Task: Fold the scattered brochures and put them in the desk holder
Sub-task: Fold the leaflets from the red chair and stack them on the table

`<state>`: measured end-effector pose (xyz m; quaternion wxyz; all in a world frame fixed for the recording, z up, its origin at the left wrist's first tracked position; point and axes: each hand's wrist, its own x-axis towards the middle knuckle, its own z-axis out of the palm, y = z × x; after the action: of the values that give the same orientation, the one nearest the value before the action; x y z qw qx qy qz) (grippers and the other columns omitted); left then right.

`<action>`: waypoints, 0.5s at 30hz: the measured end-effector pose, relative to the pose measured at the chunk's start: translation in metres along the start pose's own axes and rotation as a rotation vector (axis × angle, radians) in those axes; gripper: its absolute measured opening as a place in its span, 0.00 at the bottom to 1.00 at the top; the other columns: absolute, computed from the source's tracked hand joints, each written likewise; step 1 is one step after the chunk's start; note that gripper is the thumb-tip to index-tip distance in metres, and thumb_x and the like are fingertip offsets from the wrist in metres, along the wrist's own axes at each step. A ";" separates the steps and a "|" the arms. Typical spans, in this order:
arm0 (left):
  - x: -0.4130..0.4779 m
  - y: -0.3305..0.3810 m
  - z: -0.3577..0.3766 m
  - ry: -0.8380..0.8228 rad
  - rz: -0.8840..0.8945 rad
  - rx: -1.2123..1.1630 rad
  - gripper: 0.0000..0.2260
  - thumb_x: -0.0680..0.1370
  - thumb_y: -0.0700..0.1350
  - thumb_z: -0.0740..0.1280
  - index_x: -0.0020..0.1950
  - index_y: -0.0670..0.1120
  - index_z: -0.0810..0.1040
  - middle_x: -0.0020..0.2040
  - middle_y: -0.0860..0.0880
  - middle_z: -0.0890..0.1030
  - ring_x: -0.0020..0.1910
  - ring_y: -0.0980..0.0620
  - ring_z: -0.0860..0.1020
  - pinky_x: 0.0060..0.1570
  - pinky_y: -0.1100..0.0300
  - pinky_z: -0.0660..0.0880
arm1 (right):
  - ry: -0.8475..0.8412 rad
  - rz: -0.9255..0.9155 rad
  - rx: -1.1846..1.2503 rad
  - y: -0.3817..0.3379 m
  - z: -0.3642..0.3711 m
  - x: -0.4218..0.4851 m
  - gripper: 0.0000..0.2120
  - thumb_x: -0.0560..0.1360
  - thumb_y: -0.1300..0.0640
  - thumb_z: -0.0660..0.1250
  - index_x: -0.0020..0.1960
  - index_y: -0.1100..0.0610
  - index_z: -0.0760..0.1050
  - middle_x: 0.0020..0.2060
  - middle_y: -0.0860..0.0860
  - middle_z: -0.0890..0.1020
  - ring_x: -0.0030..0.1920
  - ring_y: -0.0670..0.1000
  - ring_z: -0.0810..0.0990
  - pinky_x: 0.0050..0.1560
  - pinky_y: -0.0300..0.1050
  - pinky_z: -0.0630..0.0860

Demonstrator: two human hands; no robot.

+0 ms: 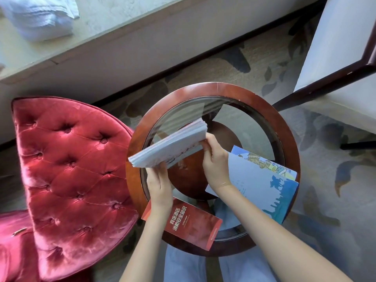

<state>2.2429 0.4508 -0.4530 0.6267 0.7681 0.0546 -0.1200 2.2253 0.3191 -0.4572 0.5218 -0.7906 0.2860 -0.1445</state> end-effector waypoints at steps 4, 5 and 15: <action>0.010 0.010 -0.013 0.045 -0.033 0.122 0.10 0.80 0.47 0.58 0.59 0.47 0.72 0.53 0.50 0.77 0.51 0.67 0.74 0.55 0.67 0.69 | -0.131 0.115 -0.035 -0.014 -0.006 0.012 0.14 0.78 0.66 0.59 0.61 0.59 0.76 0.53 0.54 0.83 0.51 0.52 0.80 0.52 0.42 0.73; 0.012 0.014 -0.015 0.044 -0.037 0.115 0.08 0.79 0.47 0.57 0.55 0.51 0.73 0.48 0.53 0.76 0.47 0.67 0.74 0.52 0.67 0.69 | -0.202 0.157 -0.053 -0.017 -0.007 0.014 0.14 0.78 0.64 0.59 0.62 0.58 0.75 0.53 0.54 0.83 0.50 0.52 0.80 0.53 0.46 0.73; 0.011 0.001 -0.064 0.263 -0.283 -0.147 0.11 0.80 0.38 0.55 0.56 0.47 0.74 0.52 0.50 0.79 0.51 0.53 0.79 0.52 0.59 0.75 | -0.445 0.251 -0.348 0.010 -0.022 -0.075 0.13 0.80 0.59 0.56 0.61 0.56 0.74 0.57 0.50 0.77 0.58 0.50 0.75 0.59 0.43 0.71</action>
<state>2.2614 0.5120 -0.4433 0.6453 0.7140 0.2520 -0.1011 2.1512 0.3444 -0.4522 0.4420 -0.8389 0.2806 0.1487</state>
